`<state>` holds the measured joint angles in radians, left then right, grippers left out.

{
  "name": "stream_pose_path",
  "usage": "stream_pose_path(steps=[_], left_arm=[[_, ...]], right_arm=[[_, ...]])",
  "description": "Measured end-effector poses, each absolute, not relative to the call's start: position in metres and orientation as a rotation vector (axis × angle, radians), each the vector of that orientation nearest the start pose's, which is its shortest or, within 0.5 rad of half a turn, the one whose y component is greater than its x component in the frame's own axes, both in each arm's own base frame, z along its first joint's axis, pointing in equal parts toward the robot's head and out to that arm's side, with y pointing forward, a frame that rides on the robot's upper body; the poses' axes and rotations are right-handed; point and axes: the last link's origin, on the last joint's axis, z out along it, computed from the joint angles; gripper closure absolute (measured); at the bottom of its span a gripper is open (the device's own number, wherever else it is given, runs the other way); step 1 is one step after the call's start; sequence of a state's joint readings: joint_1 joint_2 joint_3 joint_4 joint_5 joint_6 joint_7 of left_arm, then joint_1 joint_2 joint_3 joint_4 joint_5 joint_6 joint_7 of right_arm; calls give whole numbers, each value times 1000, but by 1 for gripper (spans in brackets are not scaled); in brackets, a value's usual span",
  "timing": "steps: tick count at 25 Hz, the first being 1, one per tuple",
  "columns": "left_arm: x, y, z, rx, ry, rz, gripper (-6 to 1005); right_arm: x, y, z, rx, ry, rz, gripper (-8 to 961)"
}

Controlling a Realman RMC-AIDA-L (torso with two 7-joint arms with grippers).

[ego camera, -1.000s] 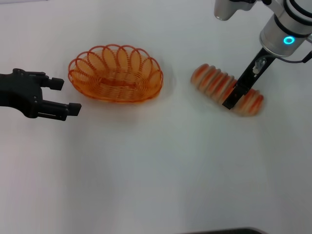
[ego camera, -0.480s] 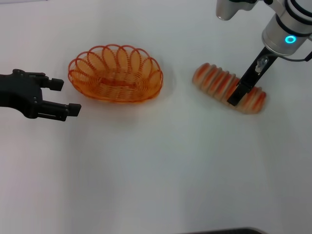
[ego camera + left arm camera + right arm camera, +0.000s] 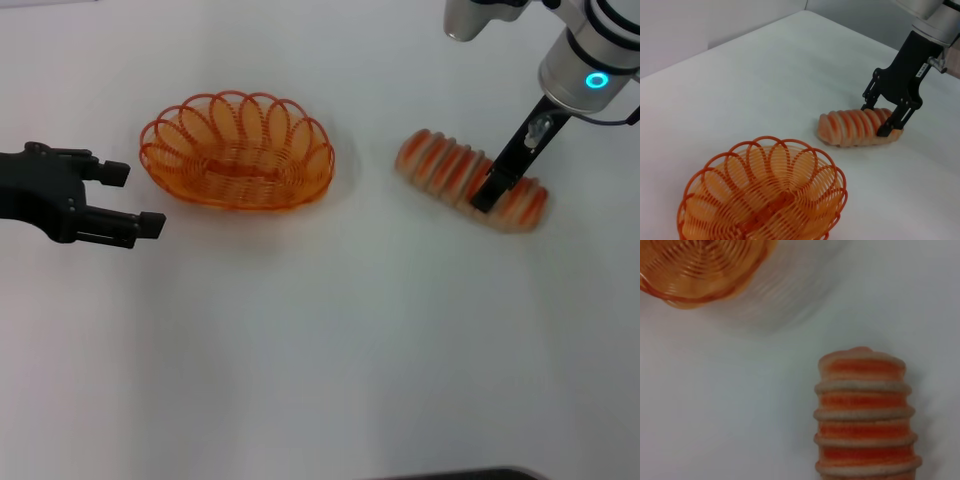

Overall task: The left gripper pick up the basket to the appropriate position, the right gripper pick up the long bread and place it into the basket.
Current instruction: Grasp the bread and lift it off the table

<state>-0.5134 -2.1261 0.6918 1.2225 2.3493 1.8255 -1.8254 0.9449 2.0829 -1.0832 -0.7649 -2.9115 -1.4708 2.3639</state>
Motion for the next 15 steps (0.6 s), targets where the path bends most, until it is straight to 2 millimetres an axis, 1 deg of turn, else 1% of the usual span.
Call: stream_pose_path(steps=[8, 15], left_arm=[[-240, 317, 58, -2838, -775, -194, 112], [-240, 317, 58, -2836, -777, -193, 112]], right_arm=[[209, 402, -6, -2580, 903, -850, 327], [198, 410, 6, -2615, 796, -875, 388]])
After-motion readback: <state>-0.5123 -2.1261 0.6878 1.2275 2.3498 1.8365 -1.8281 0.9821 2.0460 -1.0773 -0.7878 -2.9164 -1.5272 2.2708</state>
